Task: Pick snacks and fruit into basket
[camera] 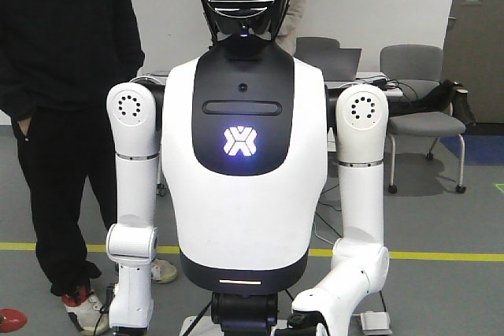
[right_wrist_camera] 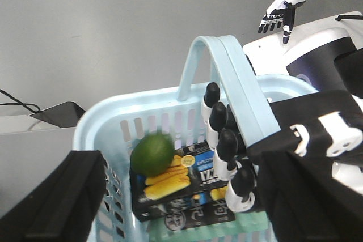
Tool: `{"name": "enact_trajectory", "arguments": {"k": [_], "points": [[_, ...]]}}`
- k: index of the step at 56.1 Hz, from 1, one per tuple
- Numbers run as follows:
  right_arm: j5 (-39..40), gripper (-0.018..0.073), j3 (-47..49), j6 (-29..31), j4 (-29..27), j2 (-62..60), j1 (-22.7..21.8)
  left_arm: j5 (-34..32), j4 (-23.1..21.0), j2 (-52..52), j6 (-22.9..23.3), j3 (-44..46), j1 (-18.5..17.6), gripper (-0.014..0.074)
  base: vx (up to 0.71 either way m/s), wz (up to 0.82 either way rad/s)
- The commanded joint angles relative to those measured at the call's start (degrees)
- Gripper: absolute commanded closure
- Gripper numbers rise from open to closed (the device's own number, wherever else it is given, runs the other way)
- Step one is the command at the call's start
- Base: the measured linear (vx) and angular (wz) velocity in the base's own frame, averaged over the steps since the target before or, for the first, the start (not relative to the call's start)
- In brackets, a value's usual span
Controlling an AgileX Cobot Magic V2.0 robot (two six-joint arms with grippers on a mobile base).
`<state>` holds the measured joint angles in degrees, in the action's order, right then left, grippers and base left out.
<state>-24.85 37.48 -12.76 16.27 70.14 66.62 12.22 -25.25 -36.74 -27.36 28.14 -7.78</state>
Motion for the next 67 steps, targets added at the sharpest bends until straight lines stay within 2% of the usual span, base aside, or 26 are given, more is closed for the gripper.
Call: {"name": "enact_trajectory", "arguments": {"k": [1, 8, 13, 20, 25, 31, 42, 51, 54, 58, 67], "points": [[2.97, -0.0036, 3.28, -0.08, 1.26, -1.68, 0.16, -4.65, -0.76, 0.40, 0.17, 1.51, -0.01, 0.0596, 0.00, 0.00], [3.00, -0.0009, 7.68, -0.08, 2.86, -3.14, -0.48, -4.59, -0.76, 0.40, 0.17, 1.51, -0.01, 0.0596, 0.00, 0.00], [2.16, -0.0008, 10.49, -0.68, 3.25, -3.81, -3.62, -4.59, -0.76, 0.40, 0.17, 1.51, -0.01, 0.0596, 0.00, 0.00], [1.71, -0.0008, 11.11, -6.16, 2.58, -5.82, -13.10, -4.59, -0.76, 0.40, 0.17, 1.51, -0.01, 0.0596, 0.00, 0.00], [1.19, -0.0008, 11.11, -7.03, 2.58, -8.57, -20.16, -4.59, -0.76, 0.40, 0.17, 1.51, -0.01, 0.0596, 0.00, 0.00], [-0.85, -0.0008, 11.04, -7.03, 2.58, -12.36, -26.58, -4.59, -0.76, 0.40, 0.17, 1.51, -0.01, 0.0596, 0.00, 0.00], [-1.22, -0.0008, 0.00, -11.16, 3.39, -23.59, -35.57, -3.69, -0.76, 0.40, 0.11, 1.51, -0.01, 0.0596, 0.00, 0.00], [-0.24, -0.0008, -4.81, -14.96, 4.06, -32.95, -39.37, 3.97, -0.93, 0.40, -0.44, 1.51, -1.12, 0.0596, 0.00, 0.00], [0.46, -0.0008, -4.80, -14.96, 4.31, -34.64, -39.64, 5.36, -2.40, 0.40, -1.67, 1.51, -1.99, 0.0596, 0.00, 0.00], [1.28, -0.0008, -4.80, -14.98, 4.47, -35.84, -39.64, 6.05, -6.62, 0.29, -4.61, 1.51, -3.52, 0.0596, 0.00, 0.00], [1.32, -0.0008, -4.80, -14.98, 4.34, -35.95, -39.64, 7.67, -17.72, -2.13, -16.20, 1.51, -7.73, 0.0596, 0.00, 0.00]]}}
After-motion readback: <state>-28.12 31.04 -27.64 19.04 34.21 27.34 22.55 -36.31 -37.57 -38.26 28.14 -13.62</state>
